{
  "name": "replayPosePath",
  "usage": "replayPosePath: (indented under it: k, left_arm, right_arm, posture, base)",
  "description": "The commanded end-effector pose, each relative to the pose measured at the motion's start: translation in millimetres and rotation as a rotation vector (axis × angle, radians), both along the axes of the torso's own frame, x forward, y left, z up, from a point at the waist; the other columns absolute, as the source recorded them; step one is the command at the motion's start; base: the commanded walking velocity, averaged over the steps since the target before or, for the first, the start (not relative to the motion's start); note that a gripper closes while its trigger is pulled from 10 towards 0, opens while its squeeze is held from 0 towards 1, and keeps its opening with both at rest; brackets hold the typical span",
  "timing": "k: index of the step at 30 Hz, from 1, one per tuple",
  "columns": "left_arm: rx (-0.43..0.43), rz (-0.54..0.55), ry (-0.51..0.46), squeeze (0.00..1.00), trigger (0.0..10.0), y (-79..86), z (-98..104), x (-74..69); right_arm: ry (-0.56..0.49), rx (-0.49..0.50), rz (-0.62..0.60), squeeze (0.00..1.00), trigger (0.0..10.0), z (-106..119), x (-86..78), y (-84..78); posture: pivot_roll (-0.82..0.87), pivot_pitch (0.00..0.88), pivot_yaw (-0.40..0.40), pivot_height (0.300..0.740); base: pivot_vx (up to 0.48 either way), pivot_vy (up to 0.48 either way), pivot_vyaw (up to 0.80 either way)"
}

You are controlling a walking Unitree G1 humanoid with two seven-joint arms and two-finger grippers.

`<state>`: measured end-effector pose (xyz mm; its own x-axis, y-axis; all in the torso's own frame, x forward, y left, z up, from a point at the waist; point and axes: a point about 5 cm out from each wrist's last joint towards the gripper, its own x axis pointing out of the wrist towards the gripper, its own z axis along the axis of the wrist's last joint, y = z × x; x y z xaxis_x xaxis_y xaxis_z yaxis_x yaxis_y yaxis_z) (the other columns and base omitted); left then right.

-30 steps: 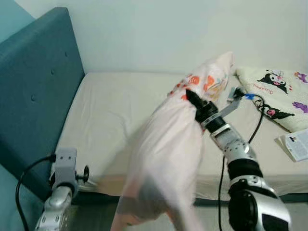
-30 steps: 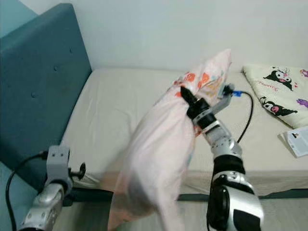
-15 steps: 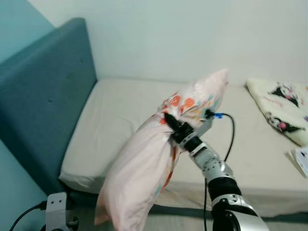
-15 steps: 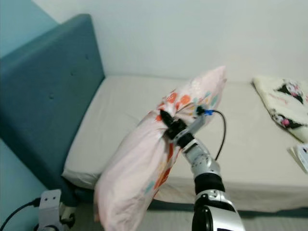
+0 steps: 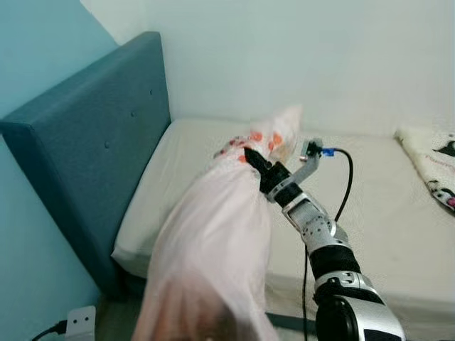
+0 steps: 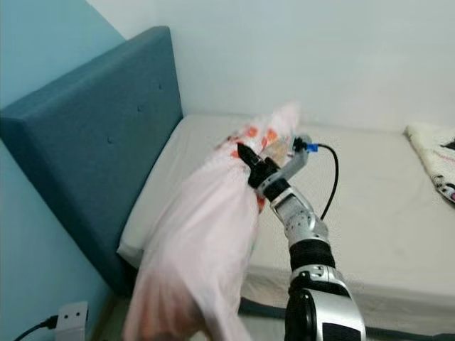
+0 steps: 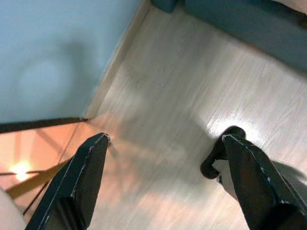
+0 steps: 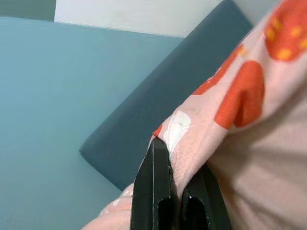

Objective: Clean up the room

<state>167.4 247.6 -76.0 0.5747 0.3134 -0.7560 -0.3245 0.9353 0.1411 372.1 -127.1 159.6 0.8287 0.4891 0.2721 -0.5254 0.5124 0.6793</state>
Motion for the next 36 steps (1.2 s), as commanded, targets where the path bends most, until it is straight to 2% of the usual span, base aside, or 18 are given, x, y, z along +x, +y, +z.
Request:
replayPosePath:
  k: [1,3,4,8,9,13,15,18,22,36]
  left_arm:
    - [-0.015,-0.003,-0.020,0.00,10.0,-3.4,1,4.1]
    - [-0.019,-0.008,-0.029,0.00,10.0,-4.7,1,5.9]
    - [-0.026,-0.033,-0.056,0.00,10.0,-8.0,5,14.6]
    - [-0.028,-0.044,-0.069,0.00,10.0,-9.1,7,19.2]
    - [-0.030,-0.078,-0.086,0.00,10.0,-11.8,11,27.8]
    - [-0.029,-0.116,-0.110,0.00,10.0,-15.4,15,38.1]
    - [-0.029,-0.116,-0.110,0.00,10.0,-15.4,15,38.1]
    - [-0.041,-0.089,-0.163,0.00,10.0,-14.7,23,49.7]
    - [-0.042,-0.084,-0.184,0.00,10.0,-13.3,26,52.8]
    - [-0.053,-0.085,-0.195,0.00,10.0,-12.7,24,50.1]
  right_arm:
    - [-0.049,0.009,-0.020,0.00,10.0,6,-0.6,-0.7]
    - [-0.036,0.009,-0.022,0.00,10.0,1,-2.6,-0.1]
    - [-0.006,0.017,-0.025,0.00,10.0,-8,-7.5,1.4]
    - [0.002,0.016,-0.030,0.00,10.0,-11,-8.9,1.7]
    - [0.033,-0.027,-0.034,0.00,10.0,-18,-9.5,2.3]
    - [0.021,-0.036,-0.026,0.00,10.0,-18,-9.5,2.5]
    - [0.021,-0.036,-0.026,0.00,10.0,-18,-9.5,2.5]
    - [-0.006,-0.028,-0.037,0.00,10.0,-14,-8.8,2.5]
    - [-0.009,-0.022,-0.030,0.00,10.0,-14,-10.2,4.4]
    - [-0.012,-0.036,-0.012,0.00,10.0,-16,-14.5,4.9]
  posture:
    - [0.00,0.000,-0.062,0.740]
    - [0.00,0.000,-0.060,0.740]
    - [0.00,0.000,-0.056,0.740]
    - [0.00,0.000,-0.056,0.740]
    - [-0.01,0.000,-0.049,0.740]
    - [0.00,0.000,-0.040,0.740]
    - [0.00,0.000,-0.040,0.740]
    - [0.00,0.000,-0.040,0.740]
    - [0.01,0.000,-0.036,0.740]
    - [0.01,0.000,-0.041,0.740]
  base:
    - [0.000,-0.307,0.75]
    - [0.000,-0.345,0.75]
    - [0.000,-0.454,0.00]
    - [0.000,-0.454,0.00]
    - [0.000,-0.458,0.00]
    - [0.000,-0.450,0.00]
    - [0.000,-0.435,0.00]
    - [0.000,0.000,0.52]
    - [0.000,0.000,0.78]
    - [0.000,0.000,0.78]
